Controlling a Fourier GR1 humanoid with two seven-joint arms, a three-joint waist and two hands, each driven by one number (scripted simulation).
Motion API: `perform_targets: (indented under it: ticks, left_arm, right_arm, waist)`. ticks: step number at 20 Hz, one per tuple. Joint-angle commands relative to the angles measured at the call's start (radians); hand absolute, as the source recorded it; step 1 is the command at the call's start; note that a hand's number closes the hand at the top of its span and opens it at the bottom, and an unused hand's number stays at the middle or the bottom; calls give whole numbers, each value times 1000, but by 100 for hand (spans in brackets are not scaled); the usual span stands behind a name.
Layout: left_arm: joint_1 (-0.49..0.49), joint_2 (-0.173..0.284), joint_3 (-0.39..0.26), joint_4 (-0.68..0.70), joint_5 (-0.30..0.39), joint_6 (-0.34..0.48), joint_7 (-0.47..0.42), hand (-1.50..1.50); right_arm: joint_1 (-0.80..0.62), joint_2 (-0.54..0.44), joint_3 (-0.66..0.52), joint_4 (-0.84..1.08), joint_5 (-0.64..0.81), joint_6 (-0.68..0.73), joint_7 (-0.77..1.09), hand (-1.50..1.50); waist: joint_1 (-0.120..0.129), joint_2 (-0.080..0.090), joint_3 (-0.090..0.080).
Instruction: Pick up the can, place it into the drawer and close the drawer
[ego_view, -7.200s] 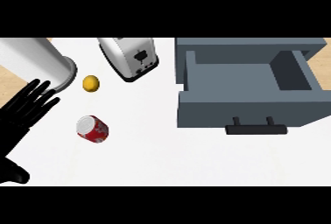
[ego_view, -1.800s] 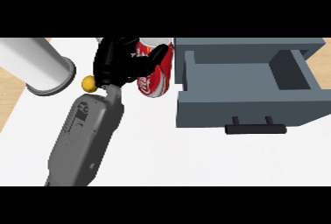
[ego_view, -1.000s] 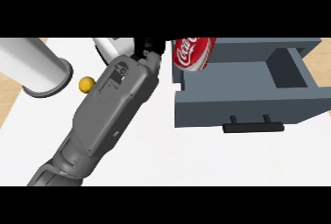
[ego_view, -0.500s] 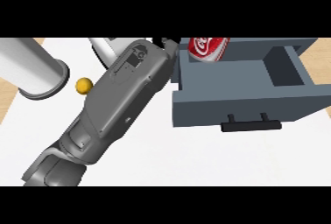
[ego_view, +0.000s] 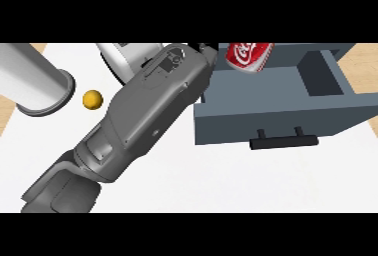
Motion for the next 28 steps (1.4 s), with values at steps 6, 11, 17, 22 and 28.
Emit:
perform_targets:
  ticks: [6, 11, 17, 22, 28]
  left_arm:
    - [11, 0, -122, 78, 136, 21, -42, 150]
    - [-45, 0, -160, 159, 159, 36, -64, -150]
    - [-24, 0, -228, 150, 222, 121, -76, -150]
    - [-29, 0, -250, 163, 263, 133, -112, -150]
    - [7, 0, -278, 154, 307, 138, -181, -150]
  right_arm:
    - [1, -20, -29, 22, -28, 24, -4, -150]
    - [-21, 7, 15, 11, 32, 9, 1, -150]
    - [-11, 30, 19, -38, 11, -15, 25, -150]
    - [-27, 28, 39, -50, 10, -16, 39, -150]
    - [-35, 14, 44, -54, 23, -13, 54, -150]
  waist:
    - [-11, 1, 0]
    - [-25, 11, 1]
    - [-31, 8, 0]
    - [-40, 12, 1]
    - [-37, 11, 0]
